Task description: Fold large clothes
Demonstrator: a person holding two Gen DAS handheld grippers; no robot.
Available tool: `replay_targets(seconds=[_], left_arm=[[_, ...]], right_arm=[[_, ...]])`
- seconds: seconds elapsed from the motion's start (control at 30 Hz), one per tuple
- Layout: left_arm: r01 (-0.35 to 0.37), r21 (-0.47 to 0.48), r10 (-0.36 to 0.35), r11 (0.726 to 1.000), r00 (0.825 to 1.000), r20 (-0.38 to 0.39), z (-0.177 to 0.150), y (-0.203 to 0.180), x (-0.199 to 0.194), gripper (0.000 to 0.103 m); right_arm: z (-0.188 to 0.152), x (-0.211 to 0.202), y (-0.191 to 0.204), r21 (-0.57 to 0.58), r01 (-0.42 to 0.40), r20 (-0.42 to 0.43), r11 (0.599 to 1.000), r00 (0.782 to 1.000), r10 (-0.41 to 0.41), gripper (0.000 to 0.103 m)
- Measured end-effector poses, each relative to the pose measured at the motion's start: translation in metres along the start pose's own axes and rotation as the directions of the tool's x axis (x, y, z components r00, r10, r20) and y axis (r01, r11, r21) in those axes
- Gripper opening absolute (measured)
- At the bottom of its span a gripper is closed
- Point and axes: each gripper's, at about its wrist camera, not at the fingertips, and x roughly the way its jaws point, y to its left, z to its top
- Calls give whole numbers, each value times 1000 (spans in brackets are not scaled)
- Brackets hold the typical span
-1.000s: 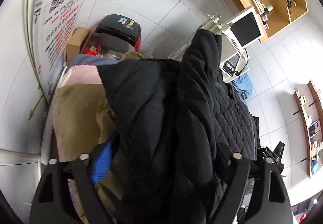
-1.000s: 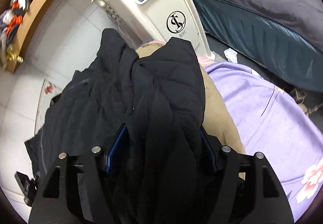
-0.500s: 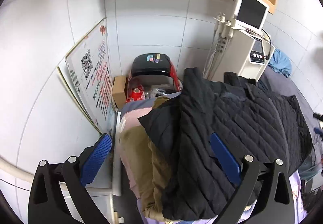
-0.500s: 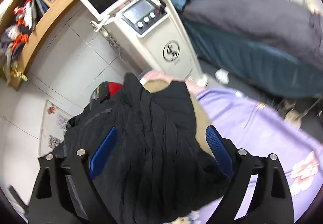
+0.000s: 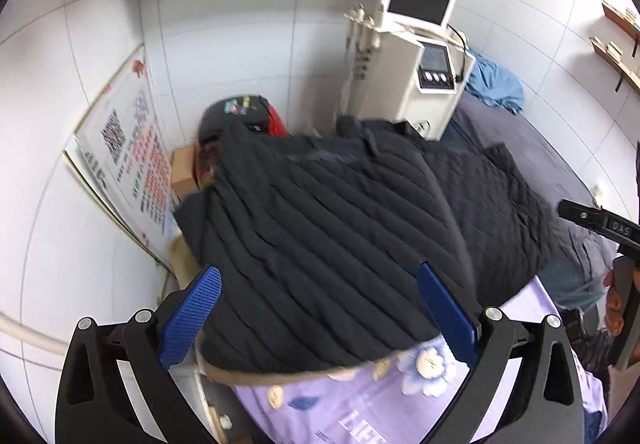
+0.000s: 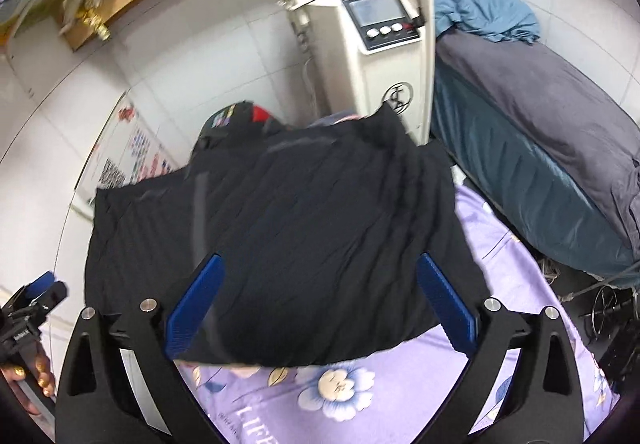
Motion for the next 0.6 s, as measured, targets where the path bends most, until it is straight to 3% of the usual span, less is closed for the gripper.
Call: replay_targets(seconds=[0.1,0.2,0.33,0.6], left_arm=[[34,-26,-35,999,997,-63,-9,-8,10,96],[-26,-52,18,998,989,-143,-20,-13,21,96],[-2,-37,-4,999,985,-174,-30,-23,26,96],[-52,89,67,995,982,-179,-40,-51,34,96]], right_arm=[[-13,0,19,-59,38,-24,998,999,-40,96],[-25,3,34,-124,64,-44,990,997,-70,96],[-38,5,52,-188,103,-46,977,992,-114,96],[-52,12,65,-205,118,-81,972,987,-137,96]])
